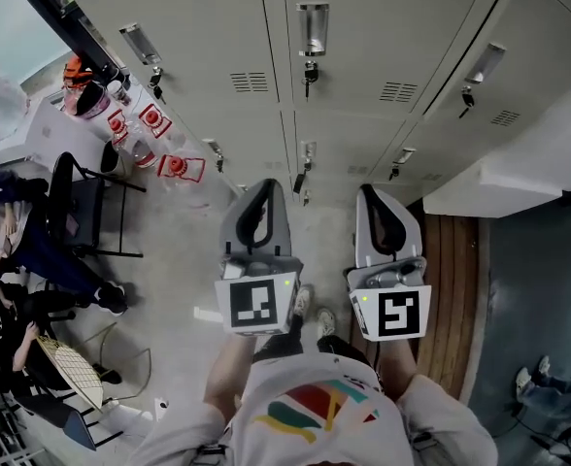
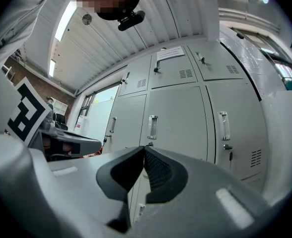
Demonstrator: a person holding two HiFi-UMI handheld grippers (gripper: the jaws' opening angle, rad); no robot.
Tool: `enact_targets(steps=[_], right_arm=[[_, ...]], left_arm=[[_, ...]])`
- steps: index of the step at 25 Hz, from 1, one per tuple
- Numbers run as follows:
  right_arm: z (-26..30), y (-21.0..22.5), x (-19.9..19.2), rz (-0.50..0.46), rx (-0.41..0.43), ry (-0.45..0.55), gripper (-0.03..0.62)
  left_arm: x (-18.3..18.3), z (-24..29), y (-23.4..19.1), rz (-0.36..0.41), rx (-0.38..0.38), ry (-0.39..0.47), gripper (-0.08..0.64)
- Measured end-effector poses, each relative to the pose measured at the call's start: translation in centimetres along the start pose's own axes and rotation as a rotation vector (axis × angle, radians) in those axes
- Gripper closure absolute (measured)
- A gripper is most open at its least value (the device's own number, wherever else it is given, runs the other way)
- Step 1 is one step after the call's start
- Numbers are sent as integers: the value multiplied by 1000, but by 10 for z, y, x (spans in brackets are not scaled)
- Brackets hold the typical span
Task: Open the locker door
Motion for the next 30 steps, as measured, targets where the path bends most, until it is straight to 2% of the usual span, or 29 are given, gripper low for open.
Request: enact_targets(steps=[4,10,14,18,20,24,28,30], right_arm=[[15,15,-32,17,-12,-9,591],[17,25,-113,42,-12,-78,591],[26,29,-160,61,36,-105,591],[41,37,-205,77,87,-111,591],[50,40,-227,50,88,-111,591],[63,40,-262,39,78,-133,591],[67,39,-276,18,82,-167,591],[71,39,-276,11,82,-166,591]], left_arm=[[-33,23,4,48,-12,-79,543],[-101,32,16,36,4,-71,543],[-163,35,28,48,-7,-121,543],[-208,45,35,11,-32,-133,543],[-225,54,36,-8,-35,-119,543],[-257,58,26,-49,12,-120,543],[-267,59,15,-48,43,-80,543],[-269,58,12,-45,44,-100,543]])
Point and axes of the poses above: the fingertips, and each gripper's own axes: z forward along the fingers, y to its right, x out of its top, the point moved 5 cm from there along -z, backward along the fingers, and after that the axes turned 13 degrees about z, right-handed, at the moved point
